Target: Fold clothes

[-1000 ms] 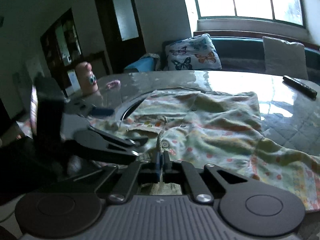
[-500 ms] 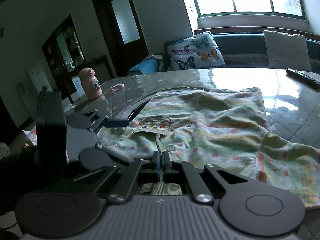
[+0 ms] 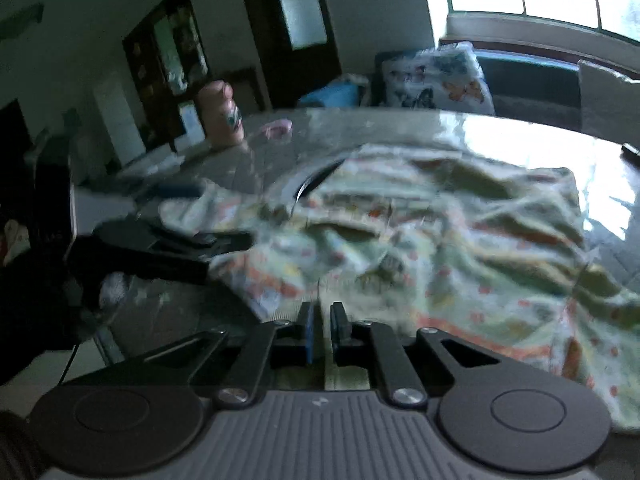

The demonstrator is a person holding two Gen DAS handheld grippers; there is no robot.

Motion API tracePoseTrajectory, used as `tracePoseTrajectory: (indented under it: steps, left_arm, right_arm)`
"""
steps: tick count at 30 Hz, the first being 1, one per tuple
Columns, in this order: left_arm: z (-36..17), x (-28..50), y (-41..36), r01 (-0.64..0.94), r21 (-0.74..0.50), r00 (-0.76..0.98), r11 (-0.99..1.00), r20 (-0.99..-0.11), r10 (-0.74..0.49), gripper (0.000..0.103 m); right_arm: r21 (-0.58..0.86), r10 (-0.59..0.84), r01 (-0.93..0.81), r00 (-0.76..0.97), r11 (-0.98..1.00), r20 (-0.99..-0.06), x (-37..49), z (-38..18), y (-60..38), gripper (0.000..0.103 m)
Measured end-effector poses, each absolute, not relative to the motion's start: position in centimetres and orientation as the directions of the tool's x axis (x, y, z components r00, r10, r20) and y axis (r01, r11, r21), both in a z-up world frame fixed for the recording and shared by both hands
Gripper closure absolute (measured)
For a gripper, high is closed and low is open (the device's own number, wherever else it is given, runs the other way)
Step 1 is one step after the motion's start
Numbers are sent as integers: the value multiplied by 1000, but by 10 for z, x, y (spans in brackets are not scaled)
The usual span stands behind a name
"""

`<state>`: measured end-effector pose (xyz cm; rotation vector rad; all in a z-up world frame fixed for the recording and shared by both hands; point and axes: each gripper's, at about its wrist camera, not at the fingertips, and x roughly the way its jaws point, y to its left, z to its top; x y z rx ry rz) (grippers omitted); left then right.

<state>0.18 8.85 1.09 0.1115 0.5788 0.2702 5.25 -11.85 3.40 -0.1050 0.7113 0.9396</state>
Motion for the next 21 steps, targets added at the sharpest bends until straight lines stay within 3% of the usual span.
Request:
tracePoseTrajectory:
  steps: [5,9,12,14,21]
  left_arm:
    - [8,-13,133,-411,154,726,898,-540,425,5]
    - [4,-21,164,-539,144,653,830,-551,520,6]
    - [3,-25,183,-593,135,612,794,-566,553,6]
    - [1,-23,195,-619,112,592,777,-582,557,9]
    - [-7,-20,223,-661,-3,578,751,-640,506,29]
  right_arm:
    - [202,678,-721,464,663,-571,68,35,-118,79]
    - [171,631,-716,444,677,-636,75,7,-105,80]
    - [126,624,-736,455,665,-636,68,0,-101,75]
    - [116,625,-744,453,658,-636,65,1,-99,65]
    - [110,627,-753,447,648,-638,63,1,-95,58]
